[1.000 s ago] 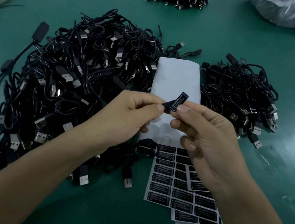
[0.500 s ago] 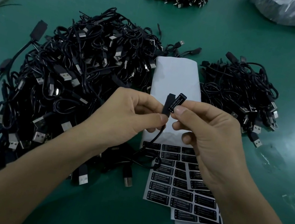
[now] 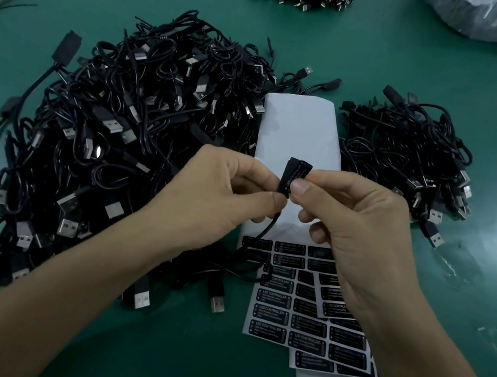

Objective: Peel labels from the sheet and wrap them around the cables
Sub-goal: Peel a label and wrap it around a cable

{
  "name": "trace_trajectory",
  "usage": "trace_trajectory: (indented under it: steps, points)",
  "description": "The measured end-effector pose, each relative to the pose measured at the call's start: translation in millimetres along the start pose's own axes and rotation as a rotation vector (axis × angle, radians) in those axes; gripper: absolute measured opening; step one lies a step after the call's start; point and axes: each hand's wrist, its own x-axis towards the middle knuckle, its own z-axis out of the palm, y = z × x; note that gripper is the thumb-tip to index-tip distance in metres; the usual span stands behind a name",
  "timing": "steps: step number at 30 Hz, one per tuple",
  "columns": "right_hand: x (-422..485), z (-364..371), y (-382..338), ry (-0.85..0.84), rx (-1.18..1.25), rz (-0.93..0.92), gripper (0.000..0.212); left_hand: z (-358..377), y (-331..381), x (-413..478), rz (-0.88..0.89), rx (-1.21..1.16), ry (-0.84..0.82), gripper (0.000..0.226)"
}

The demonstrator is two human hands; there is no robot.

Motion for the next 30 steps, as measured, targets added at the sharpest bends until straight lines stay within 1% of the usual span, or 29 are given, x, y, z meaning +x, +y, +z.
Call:
trace_trajectory:
  steps: [6,9,10,13,14,20,30]
  points:
    - [-1.0,0.5,-1.7,0.009,-0.003,-0.04,0.015,-1.1,-5.1,1.6,0.002,0.038,0.025,0.015]
    - [-1.2,-0.3,-2.6,0.0,-0.021,-0.014,0.03,-1.6,-6.9,2.3,-0.002,0.052,0.028,0.013]
    - [-0.7,-0.6,-2.7,0.004,-0.025,-0.01,0.03,-1.7,-7.3,2.5,-0.005,0.054,0.029,0.012]
    - [0.4,-0.8,-3.5,-0.005,-0.015,-0.012,0.013,-1.9,-7.7,2.7,-0.013,0.053,0.033,0.011]
    - [0.2,-0.6,-3.8,-0.013,-0.01,-0.015,0.011,-1.8,-7.7,2.7,-0.014,0.053,0.034,0.01]
    - [0.1,-0.8,-4.3,-0.007,-0.038,-0.076,0.02,-2.3,-8.0,2.4,-0.019,0.056,0.041,0.006]
    - [0.8,-2.0,-2.5,-0.005,-0.012,-0.11,0.014,-1.1,-6.6,1.3,-0.023,0.058,0.036,0.009]
